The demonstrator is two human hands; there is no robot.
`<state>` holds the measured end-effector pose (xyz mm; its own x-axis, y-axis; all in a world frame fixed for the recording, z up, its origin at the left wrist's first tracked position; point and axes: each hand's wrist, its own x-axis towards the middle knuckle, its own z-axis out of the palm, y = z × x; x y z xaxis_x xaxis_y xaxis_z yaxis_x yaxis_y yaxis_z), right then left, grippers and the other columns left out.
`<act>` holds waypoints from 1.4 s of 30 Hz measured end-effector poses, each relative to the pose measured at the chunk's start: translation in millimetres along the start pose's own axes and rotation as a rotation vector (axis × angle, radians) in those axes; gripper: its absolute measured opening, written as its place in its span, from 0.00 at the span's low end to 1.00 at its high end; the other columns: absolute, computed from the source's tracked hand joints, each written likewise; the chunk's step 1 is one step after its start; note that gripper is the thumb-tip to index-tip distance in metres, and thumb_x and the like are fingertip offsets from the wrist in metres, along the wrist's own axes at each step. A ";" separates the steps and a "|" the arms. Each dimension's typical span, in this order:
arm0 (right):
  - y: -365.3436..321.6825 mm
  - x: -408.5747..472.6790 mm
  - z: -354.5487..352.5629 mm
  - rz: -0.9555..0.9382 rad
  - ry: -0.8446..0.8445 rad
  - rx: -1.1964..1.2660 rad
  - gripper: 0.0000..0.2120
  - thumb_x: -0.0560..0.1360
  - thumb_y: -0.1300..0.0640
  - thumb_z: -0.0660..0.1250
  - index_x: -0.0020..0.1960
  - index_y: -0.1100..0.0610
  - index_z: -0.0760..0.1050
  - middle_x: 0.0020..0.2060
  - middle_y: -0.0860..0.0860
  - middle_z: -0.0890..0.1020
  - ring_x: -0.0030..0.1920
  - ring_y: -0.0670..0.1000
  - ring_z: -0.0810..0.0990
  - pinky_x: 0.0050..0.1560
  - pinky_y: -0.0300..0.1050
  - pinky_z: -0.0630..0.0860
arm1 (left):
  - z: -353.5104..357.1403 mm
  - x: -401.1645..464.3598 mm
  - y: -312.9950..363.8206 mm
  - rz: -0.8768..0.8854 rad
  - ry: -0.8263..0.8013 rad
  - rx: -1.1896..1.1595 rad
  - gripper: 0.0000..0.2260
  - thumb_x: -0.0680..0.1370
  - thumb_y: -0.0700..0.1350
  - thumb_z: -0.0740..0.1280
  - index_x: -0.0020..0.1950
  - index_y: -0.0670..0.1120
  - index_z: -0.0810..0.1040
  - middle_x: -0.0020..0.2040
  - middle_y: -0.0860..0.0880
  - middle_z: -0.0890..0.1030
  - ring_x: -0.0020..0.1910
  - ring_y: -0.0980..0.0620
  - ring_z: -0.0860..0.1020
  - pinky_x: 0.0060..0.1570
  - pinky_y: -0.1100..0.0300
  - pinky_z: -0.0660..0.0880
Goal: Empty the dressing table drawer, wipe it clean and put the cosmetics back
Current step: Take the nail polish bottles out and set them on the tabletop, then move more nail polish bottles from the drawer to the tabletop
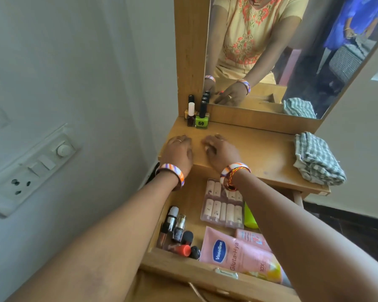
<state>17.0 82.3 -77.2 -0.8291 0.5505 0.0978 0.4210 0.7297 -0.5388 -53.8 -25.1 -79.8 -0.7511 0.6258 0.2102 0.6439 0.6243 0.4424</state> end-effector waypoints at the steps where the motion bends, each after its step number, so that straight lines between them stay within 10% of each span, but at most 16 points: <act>1: -0.9 -6.7 1.7 -0.027 -0.030 -0.067 0.18 0.80 0.57 0.55 0.68 0.50 0.69 0.72 0.50 0.67 0.70 0.53 0.67 0.66 0.45 0.67 | -0.4 -5.8 -1.0 0.011 0.004 0.019 0.16 0.82 0.42 0.55 0.68 0.42 0.71 0.72 0.46 0.69 0.72 0.47 0.64 0.69 0.56 0.64; 11: -3.2 -86.1 9.8 -0.157 -0.036 -0.247 0.27 0.77 0.60 0.59 0.75 0.51 0.58 0.76 0.47 0.56 0.77 0.49 0.51 0.76 0.45 0.45 | -11.3 -68.8 -4.2 0.134 -0.053 0.062 0.19 0.76 0.39 0.65 0.68 0.44 0.72 0.71 0.44 0.68 0.71 0.44 0.63 0.68 0.52 0.67; 17: 3.0 -122.4 30.6 -0.177 -0.060 -0.082 0.13 0.71 0.67 0.63 0.50 0.58 0.81 0.54 0.56 0.82 0.58 0.59 0.78 0.53 0.45 0.74 | -3.3 -112.8 -21.4 0.142 -0.121 0.232 0.10 0.77 0.40 0.63 0.56 0.43 0.78 0.57 0.46 0.77 0.54 0.45 0.76 0.44 0.57 0.73; 27: -10.3 -131.2 47.4 -0.349 -0.400 -0.273 0.19 0.75 0.64 0.65 0.65 0.55 0.75 0.60 0.53 0.80 0.59 0.54 0.79 0.61 0.45 0.75 | 8.7 -119.6 -21.4 0.177 -0.355 0.727 0.10 0.77 0.45 0.63 0.54 0.47 0.81 0.57 0.46 0.80 0.72 0.42 0.57 0.70 0.43 0.52; 42: -4.1 -147.6 58.0 -0.435 -0.333 -0.535 0.22 0.76 0.60 0.66 0.68 0.51 0.70 0.62 0.56 0.73 0.61 0.56 0.71 0.52 0.46 0.74 | 13.3 -133.5 -17.7 0.192 -0.438 0.900 0.10 0.77 0.45 0.63 0.55 0.47 0.80 0.60 0.46 0.79 0.76 0.39 0.49 0.70 0.37 0.36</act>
<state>116.3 -25.5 -137.9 -0.9924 0.0790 -0.0944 0.0814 0.9964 -0.0223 37.0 -113.5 -127.3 -0.6208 0.7557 -0.2086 0.7540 0.5027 -0.4228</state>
